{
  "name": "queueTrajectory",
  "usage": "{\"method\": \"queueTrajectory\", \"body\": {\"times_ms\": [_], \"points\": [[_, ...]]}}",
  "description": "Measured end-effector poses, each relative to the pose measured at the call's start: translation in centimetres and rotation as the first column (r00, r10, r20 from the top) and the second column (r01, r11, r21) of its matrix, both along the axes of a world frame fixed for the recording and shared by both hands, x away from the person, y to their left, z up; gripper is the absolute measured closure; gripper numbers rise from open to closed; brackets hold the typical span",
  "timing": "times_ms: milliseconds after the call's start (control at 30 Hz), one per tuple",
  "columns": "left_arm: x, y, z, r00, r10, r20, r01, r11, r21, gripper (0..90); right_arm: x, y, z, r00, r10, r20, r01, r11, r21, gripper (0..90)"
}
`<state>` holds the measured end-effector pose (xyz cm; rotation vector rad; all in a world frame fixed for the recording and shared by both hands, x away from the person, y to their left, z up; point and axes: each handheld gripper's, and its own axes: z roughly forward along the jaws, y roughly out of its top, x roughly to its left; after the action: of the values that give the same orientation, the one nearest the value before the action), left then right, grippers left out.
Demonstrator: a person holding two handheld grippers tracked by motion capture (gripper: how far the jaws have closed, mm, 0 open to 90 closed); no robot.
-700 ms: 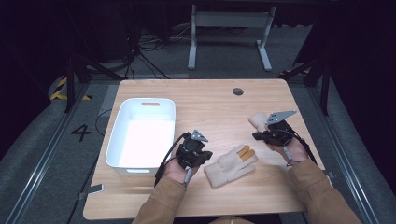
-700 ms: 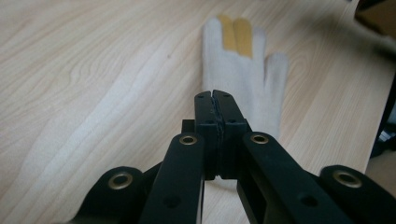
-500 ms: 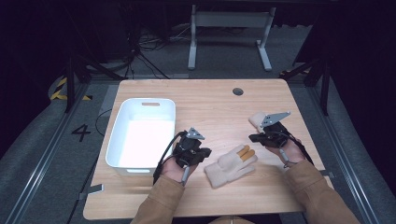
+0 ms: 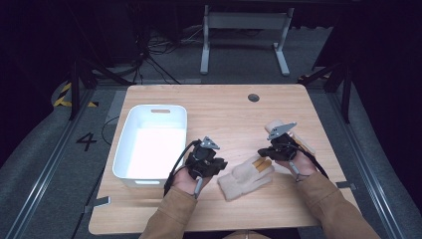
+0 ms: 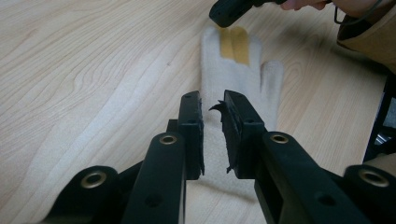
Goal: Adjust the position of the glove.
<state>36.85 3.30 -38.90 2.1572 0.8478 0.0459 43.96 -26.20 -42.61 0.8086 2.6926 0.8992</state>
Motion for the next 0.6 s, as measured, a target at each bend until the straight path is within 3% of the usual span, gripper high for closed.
{"method": "queueTrajectory", "body": {"times_ms": [233, 433, 600], "points": [[0.1, -0.2, -0.2, 1.0, -0.002, 0.002, 0.002, 1.0, 0.007, 70.0, 0.2, 1.2, -0.5, 0.9998, 0.007, 0.016, -0.007, 1.0, 0.001, 89.4], [0.0, -0.4, -0.3, 0.9997, -0.006, 0.022, 0.005, 0.9998, 0.02, 61.8, 0.5, 1.8, -1.0, 0.9999, 0.011, 0.005, -0.011, 0.999, -0.031, 89.4], [0.1, -0.4, -0.3, 0.9999, -0.006, 0.009, 0.006, 0.9999, 0.015, 60.3, 0.5, 1.8, -1.2, 0.9998, 0.015, -0.01, -0.015, 0.998, -0.057, 89.4]]}}
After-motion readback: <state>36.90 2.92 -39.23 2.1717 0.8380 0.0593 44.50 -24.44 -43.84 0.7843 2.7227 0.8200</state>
